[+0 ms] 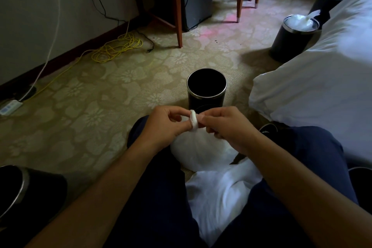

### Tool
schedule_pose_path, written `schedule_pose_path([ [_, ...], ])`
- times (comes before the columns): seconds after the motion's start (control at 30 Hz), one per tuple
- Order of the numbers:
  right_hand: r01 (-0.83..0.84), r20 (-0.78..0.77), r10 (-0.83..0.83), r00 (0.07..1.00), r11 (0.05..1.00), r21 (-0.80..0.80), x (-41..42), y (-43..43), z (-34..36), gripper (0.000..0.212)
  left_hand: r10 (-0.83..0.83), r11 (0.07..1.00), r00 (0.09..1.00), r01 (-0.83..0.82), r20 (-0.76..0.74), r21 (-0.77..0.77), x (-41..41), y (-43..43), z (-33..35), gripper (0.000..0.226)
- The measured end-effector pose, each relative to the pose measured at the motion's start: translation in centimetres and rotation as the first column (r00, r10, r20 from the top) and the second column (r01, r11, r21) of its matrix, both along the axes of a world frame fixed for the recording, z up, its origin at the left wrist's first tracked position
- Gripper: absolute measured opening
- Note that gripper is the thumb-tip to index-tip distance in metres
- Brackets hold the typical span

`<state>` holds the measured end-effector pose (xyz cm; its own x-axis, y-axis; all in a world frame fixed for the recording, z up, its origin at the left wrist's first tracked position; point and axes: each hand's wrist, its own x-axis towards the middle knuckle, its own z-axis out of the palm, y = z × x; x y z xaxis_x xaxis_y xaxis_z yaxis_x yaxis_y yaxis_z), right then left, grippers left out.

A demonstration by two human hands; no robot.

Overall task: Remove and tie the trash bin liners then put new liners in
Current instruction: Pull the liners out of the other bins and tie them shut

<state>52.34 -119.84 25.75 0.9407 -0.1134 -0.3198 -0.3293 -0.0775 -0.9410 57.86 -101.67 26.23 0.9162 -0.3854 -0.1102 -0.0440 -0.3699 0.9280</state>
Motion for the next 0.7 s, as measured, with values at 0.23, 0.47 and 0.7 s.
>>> schedule_pose_path([
  [0.23, -0.015, -0.237, 0.097, 0.967, 0.946, 0.325, -0.2, -0.6, -1.0, 0.017, -0.182, 0.982, 0.976, 0.173, 0.116, 0.079, 0.2, -0.1, -1.0, 0.027],
  [0.47, -0.038, -0.128, 0.113, 0.985, 0.877, 0.479, -0.5, -0.7, -0.9, 0.018, -0.216, 0.953, 0.877, 0.095, 0.430, 0.286, 0.7, -0.3, 0.7, 0.023],
  [0.7, -0.157, 0.174, 0.267, 0.948, 0.867, -0.473, -0.4, -1.5, 0.7, 0.011, -0.153, 0.972, 0.849, 0.038, 0.505, 0.231, -0.9, 0.2, -0.4, 0.013],
])
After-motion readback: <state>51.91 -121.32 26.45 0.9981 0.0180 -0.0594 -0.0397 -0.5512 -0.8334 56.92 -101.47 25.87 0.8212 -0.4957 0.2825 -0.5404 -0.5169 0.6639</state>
